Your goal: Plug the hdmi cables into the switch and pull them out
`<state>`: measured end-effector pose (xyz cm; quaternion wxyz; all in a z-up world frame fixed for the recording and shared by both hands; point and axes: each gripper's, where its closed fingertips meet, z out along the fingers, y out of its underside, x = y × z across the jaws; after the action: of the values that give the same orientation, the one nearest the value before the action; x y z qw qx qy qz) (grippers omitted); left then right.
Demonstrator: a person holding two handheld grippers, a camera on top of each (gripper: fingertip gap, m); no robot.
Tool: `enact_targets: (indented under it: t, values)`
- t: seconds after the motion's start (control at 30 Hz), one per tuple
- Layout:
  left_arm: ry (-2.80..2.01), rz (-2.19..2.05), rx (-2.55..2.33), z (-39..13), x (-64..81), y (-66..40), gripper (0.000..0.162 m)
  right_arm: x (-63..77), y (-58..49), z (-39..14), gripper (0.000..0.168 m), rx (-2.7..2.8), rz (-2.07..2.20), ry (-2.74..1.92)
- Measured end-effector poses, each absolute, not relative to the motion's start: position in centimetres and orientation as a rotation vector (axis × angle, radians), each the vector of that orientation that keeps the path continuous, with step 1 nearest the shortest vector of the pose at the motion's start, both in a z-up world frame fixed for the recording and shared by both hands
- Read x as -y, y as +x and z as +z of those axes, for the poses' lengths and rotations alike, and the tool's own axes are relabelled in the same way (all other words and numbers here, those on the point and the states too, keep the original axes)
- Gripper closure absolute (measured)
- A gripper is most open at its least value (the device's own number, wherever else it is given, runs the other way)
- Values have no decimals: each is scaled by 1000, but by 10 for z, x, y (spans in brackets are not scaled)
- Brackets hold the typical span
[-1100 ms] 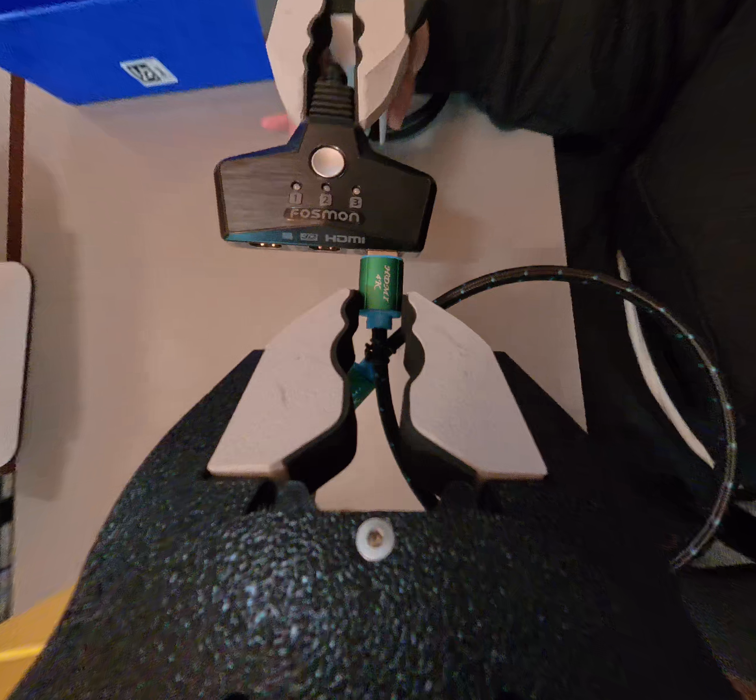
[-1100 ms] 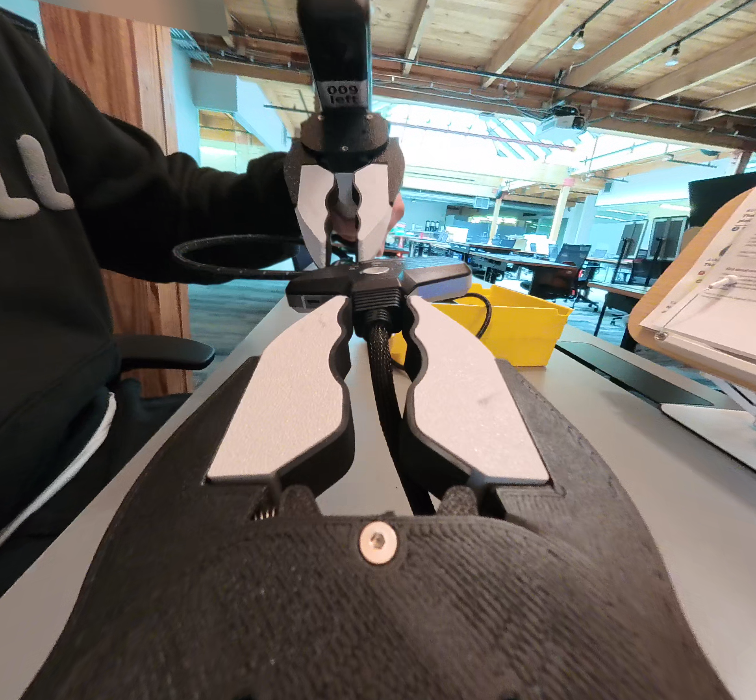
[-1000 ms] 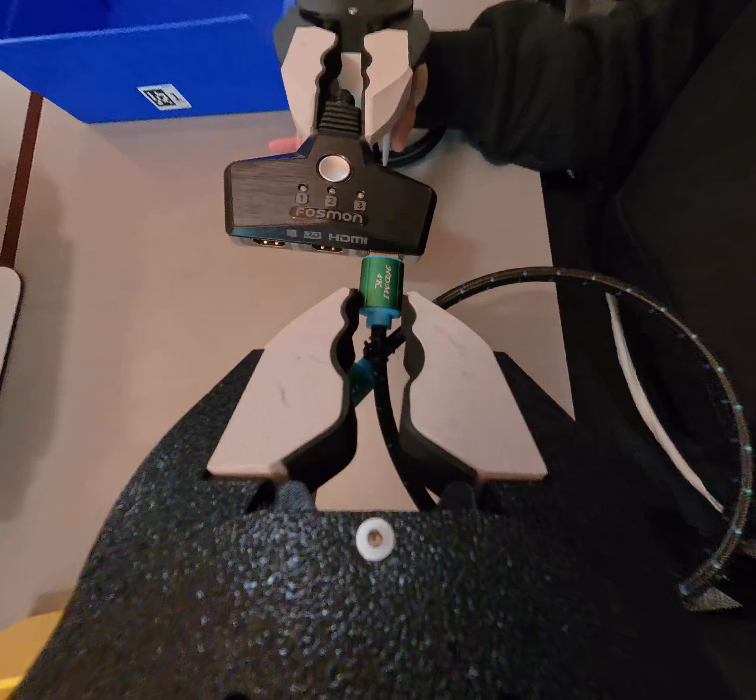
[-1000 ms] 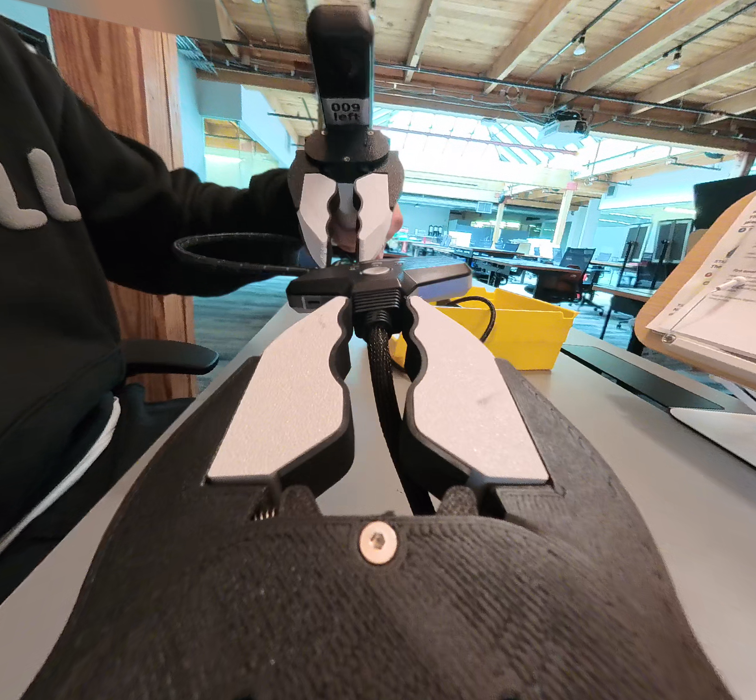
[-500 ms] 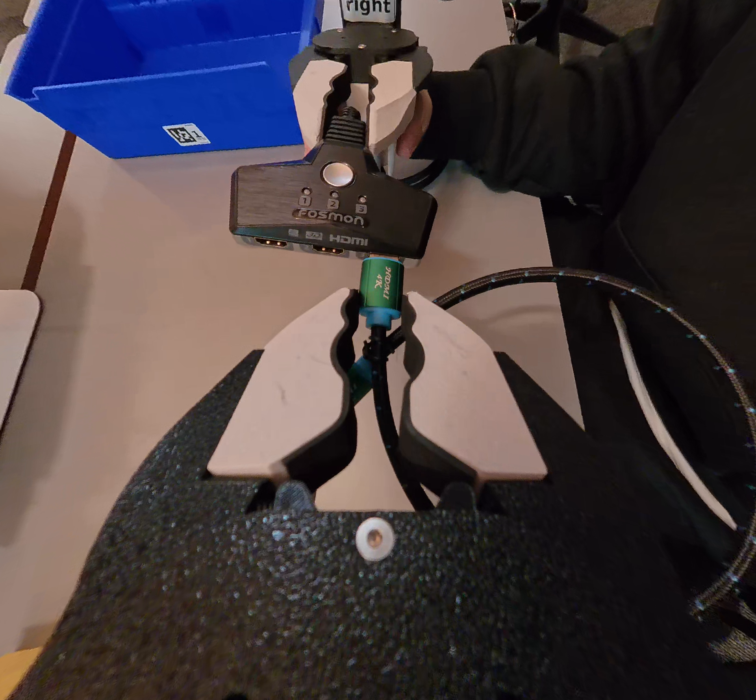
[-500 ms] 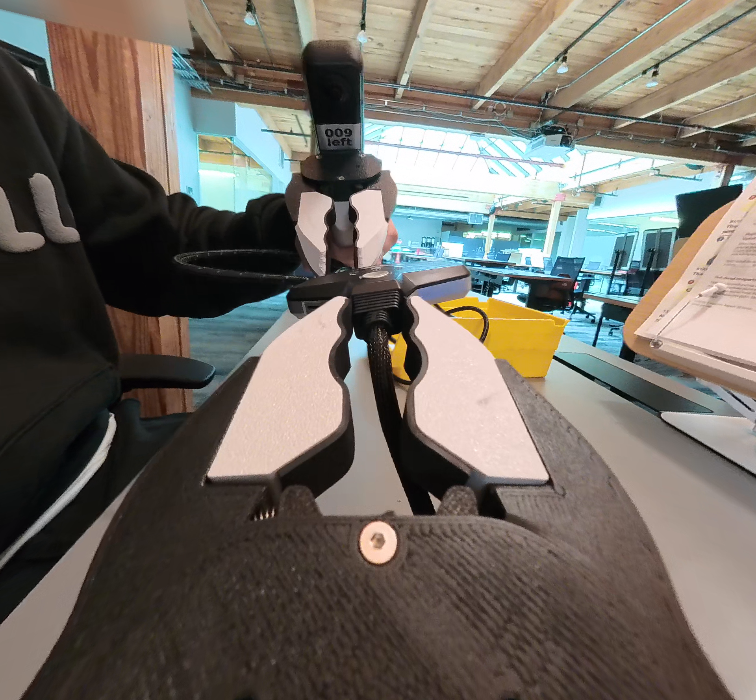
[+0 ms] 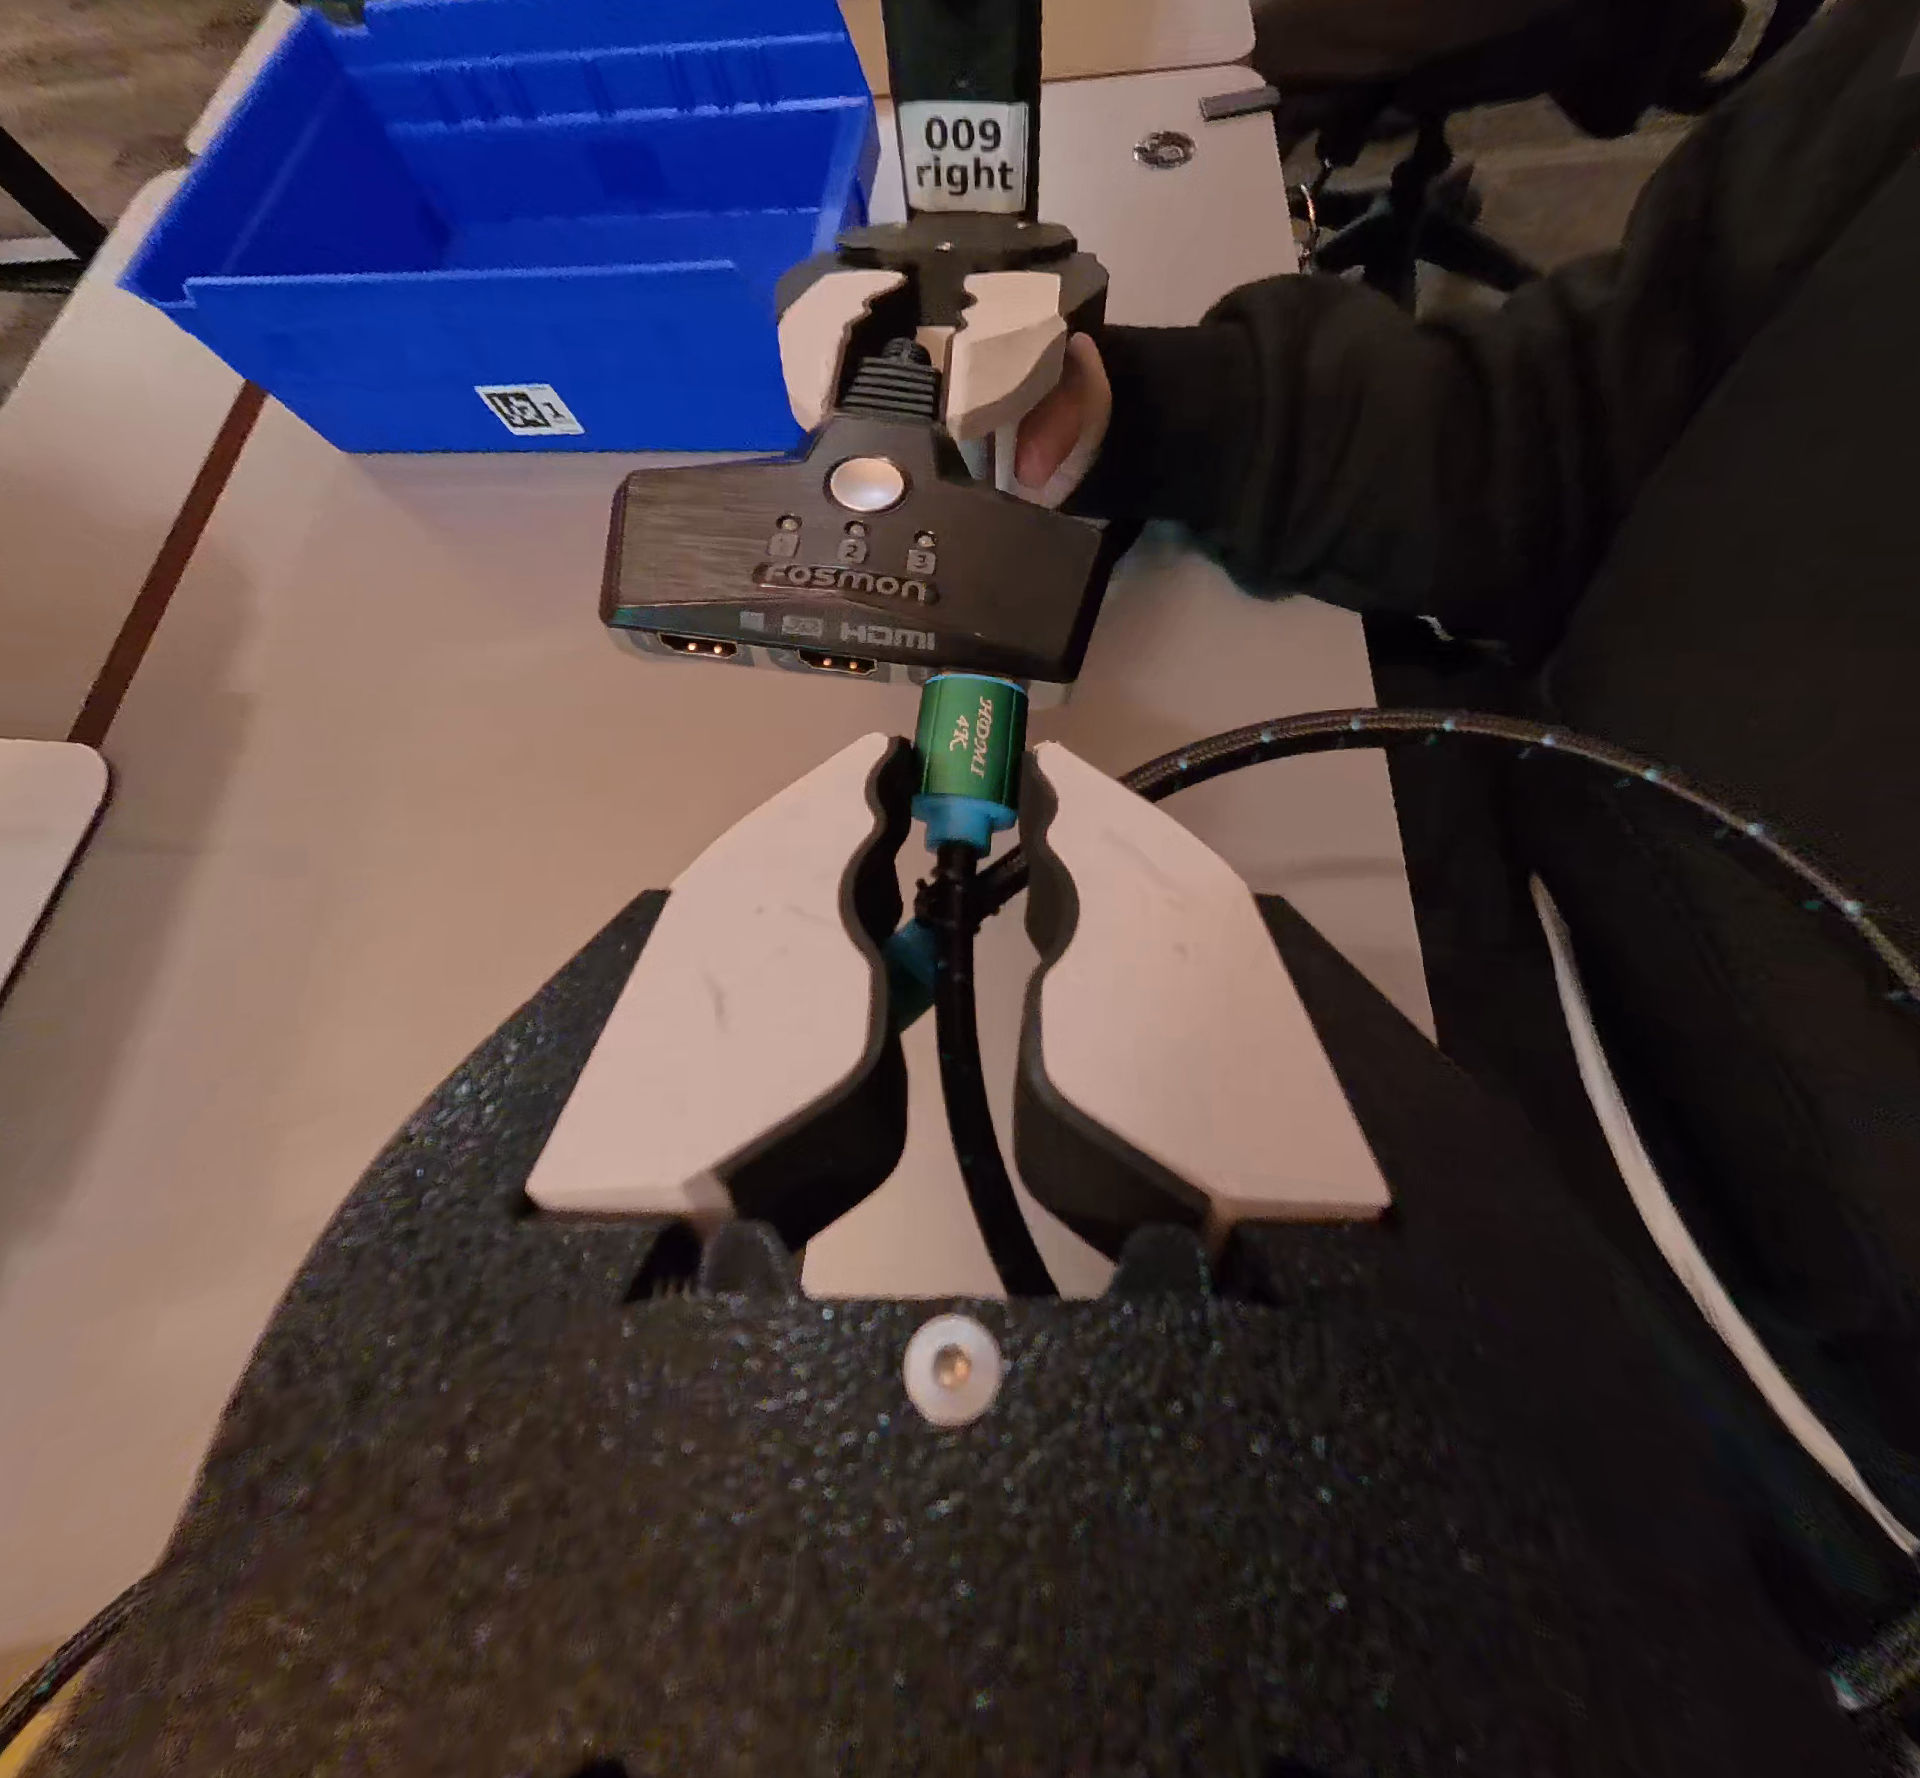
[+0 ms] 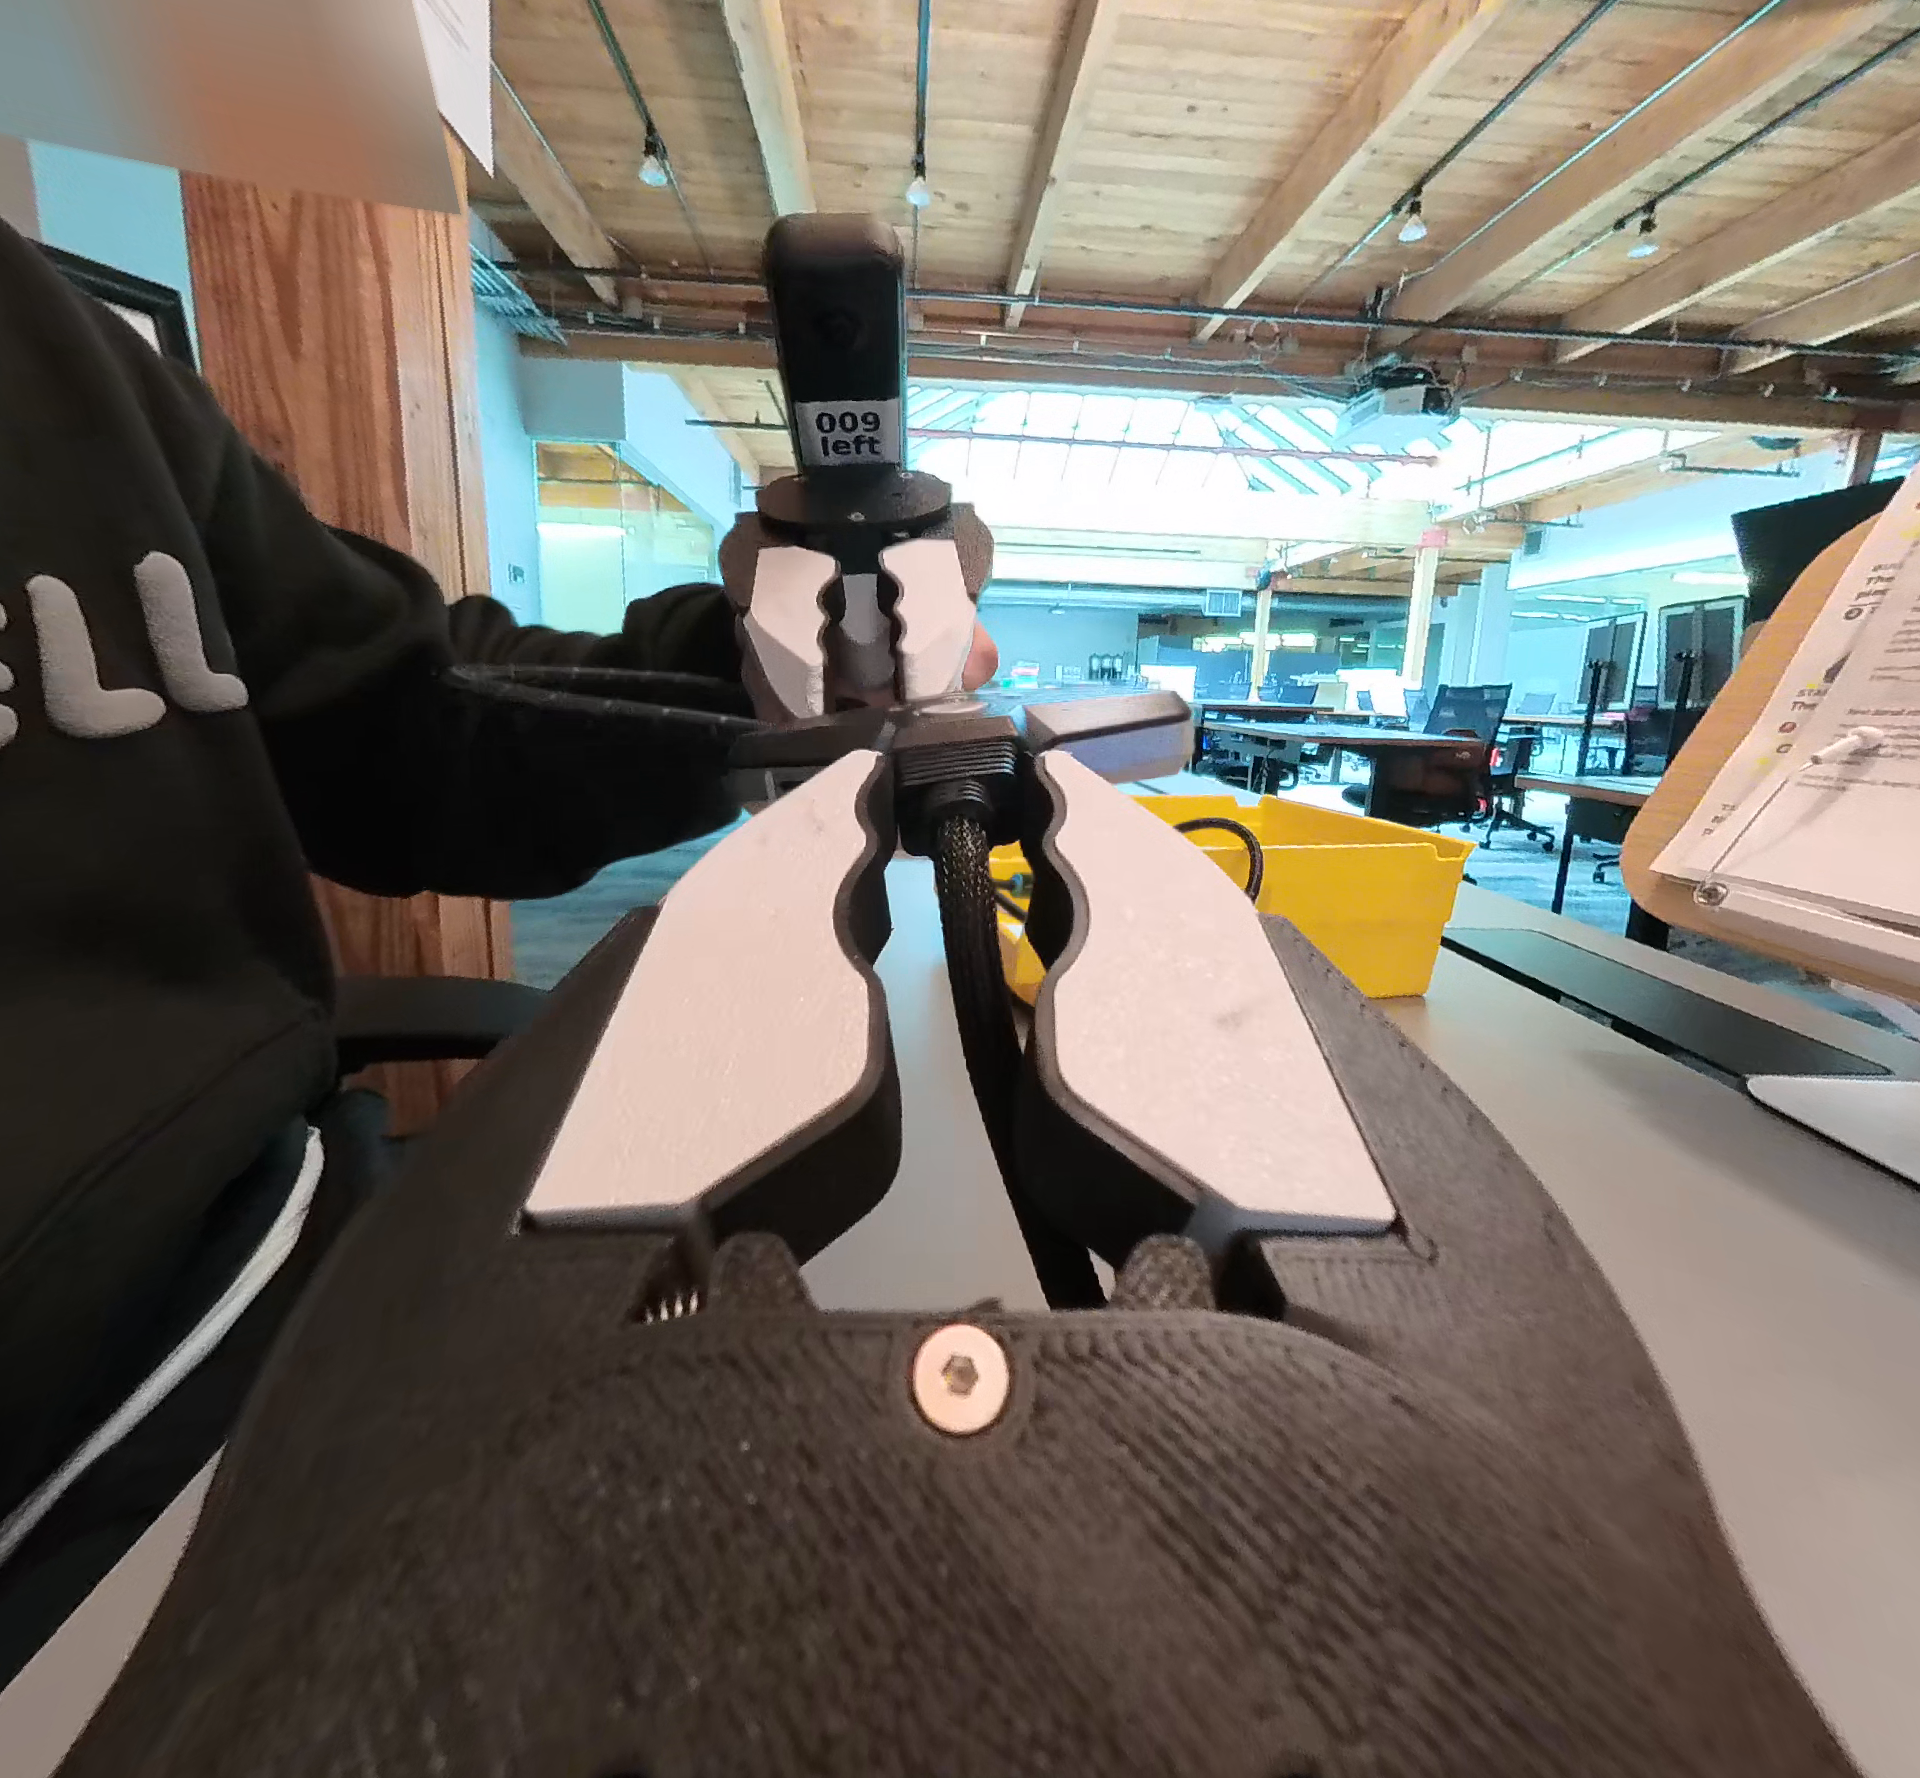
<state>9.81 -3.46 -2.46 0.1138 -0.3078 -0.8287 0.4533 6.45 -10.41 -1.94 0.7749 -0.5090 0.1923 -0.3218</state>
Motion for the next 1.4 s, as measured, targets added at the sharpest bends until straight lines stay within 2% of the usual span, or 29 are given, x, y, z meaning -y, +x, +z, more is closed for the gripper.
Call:
enact_targets:
  t: [0.2,0.27,0.33,0.43,0.53,0.63,0.8,0.9,1.0,1.07,1.17,1.4]
  values:
    - [-1005,1430,2451,-21,37,94,142,105,56,-17,145,-347,-794,-1140]
    - [-966,1594,2425,2,37,100,141,109,54,-15,145,-349,-813,-1125]
    - [-887,1767,2344,34,27,115,132,114,53,-12,145,-356,-834,-1097]
    - [-517,1915,2465,60,8,182,127,119,55,-9,145,-371,-860,-1065]
    - [69,1697,2874,30,-31,274,128,123,61,-8,145,-398,-917,-1050]
    - [415,1486,3147,-9,-74,336,125,120,60,-11,145,-391,-885,-1074]
    - [705,1203,3234,-84,-99,383,123,117,63,-15,145,-397,-874,-1095]
    - [787,1130,3288,-112,-98,407,124,115,64,-17,145,-401,-876,-1110]
    - [828,1173,3263,-120,-88,425,133,114,63,-17,145,-395,-875,-1115]
    - [816,1142,3236,-125,-83,429,155,117,62,-16,145,-397,-879,-1103]
    - [785,1242,3205,-108,-73,426,155,121,60,-14,145,-397,-887,-1089]
    - [470,1838,3188,0,-39,389,154,120,58,-13,145,-384,-876,-1088]
